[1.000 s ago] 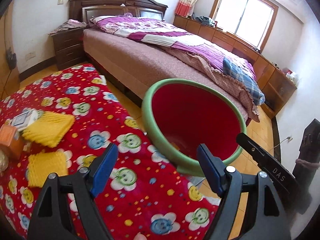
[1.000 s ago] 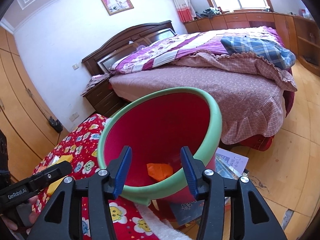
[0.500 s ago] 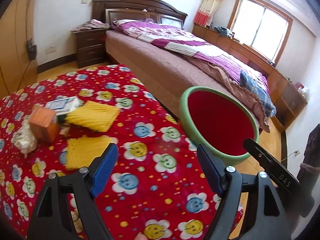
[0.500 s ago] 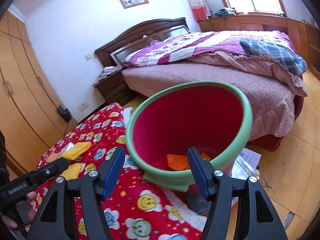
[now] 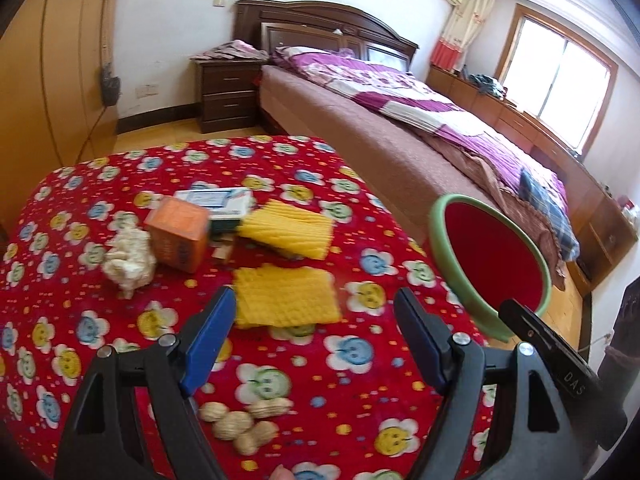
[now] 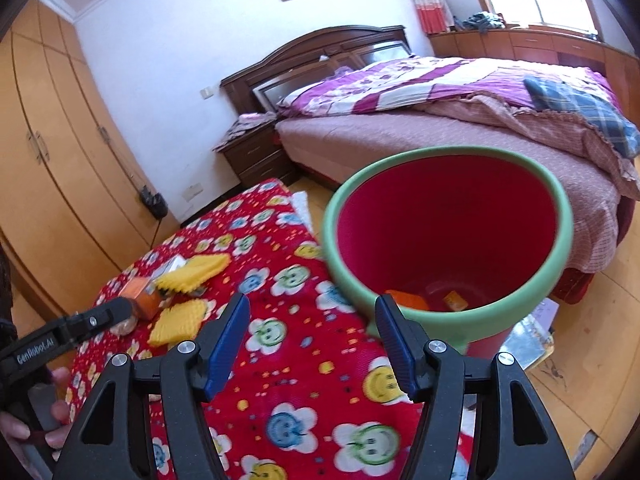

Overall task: Collect trash
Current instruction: 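Move both open grippers back over the items on the bedspread, then lower the left gripper onto the crumpled white tissue and close it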

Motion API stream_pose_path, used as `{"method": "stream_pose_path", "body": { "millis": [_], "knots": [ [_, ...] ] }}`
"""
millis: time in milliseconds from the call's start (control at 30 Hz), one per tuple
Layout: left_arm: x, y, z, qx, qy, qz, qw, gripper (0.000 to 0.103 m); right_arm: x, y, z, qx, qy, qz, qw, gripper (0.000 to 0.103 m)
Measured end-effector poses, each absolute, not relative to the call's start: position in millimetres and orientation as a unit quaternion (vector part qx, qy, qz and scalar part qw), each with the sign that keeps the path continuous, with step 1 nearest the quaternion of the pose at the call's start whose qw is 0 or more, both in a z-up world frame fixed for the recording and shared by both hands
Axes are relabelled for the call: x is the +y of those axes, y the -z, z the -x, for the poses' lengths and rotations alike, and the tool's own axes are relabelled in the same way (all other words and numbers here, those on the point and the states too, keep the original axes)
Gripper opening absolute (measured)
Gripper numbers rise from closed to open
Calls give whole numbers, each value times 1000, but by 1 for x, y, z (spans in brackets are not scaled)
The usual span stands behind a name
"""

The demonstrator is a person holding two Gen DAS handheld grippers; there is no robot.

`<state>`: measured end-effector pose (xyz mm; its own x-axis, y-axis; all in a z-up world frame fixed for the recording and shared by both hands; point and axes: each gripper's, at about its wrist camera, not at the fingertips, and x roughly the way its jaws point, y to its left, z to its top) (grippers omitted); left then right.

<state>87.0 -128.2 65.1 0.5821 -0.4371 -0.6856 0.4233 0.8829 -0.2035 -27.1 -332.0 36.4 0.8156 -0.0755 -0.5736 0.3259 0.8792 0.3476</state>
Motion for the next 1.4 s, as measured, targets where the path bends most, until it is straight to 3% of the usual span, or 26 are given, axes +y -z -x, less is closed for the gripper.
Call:
{"method": "stream_pose_path", "body": {
  "millis": [800, 1400],
  "knots": [
    [-12, -42, -157, 388, 94, 20, 917, 81, -271, -12, -25, 343, 53, -167, 923, 66],
    [-50, 11, -195, 440, 120, -21, 890, 82, -272, 2, -31, 365, 55, -166, 914, 66]
  ]
}}
